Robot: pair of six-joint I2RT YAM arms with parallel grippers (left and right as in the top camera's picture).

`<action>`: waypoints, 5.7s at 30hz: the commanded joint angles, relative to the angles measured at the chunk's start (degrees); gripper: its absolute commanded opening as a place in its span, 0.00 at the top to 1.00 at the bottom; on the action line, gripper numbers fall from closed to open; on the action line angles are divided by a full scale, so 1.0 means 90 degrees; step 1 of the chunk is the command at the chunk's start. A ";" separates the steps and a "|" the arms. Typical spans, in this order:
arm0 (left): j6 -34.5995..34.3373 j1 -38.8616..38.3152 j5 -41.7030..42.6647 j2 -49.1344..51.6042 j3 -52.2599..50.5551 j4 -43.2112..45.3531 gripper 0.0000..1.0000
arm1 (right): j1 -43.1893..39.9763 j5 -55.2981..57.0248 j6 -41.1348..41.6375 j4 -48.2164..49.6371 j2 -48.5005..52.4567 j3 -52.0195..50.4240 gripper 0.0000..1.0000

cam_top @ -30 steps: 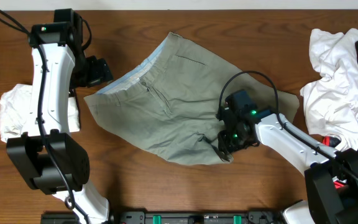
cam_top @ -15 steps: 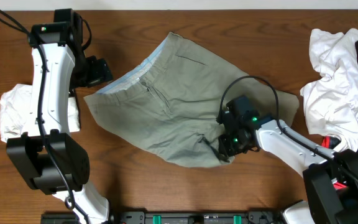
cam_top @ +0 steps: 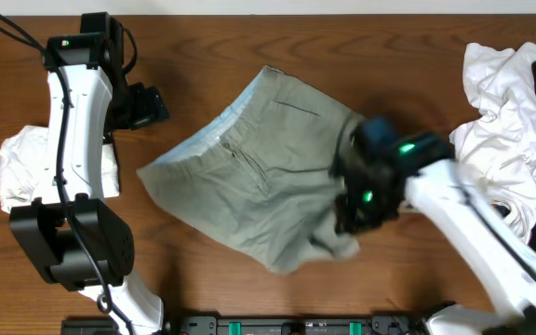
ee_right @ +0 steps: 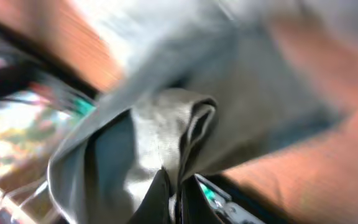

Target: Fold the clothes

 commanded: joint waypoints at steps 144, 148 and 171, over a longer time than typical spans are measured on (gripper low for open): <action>0.2004 -0.1443 0.2106 0.2696 -0.1095 0.4609 0.32 | -0.1829 0.0046 -0.3893 0.6144 0.1117 -0.3240 0.03; 0.2004 -0.1443 0.2103 0.2696 -0.1095 0.4631 0.32 | -0.1763 0.0260 -0.4204 0.6290 0.1141 -0.3240 0.03; 0.2006 -0.1443 0.2103 0.2696 -0.1095 0.4612 0.32 | -0.1627 -0.0078 -0.2788 0.5304 0.0823 -0.2348 0.99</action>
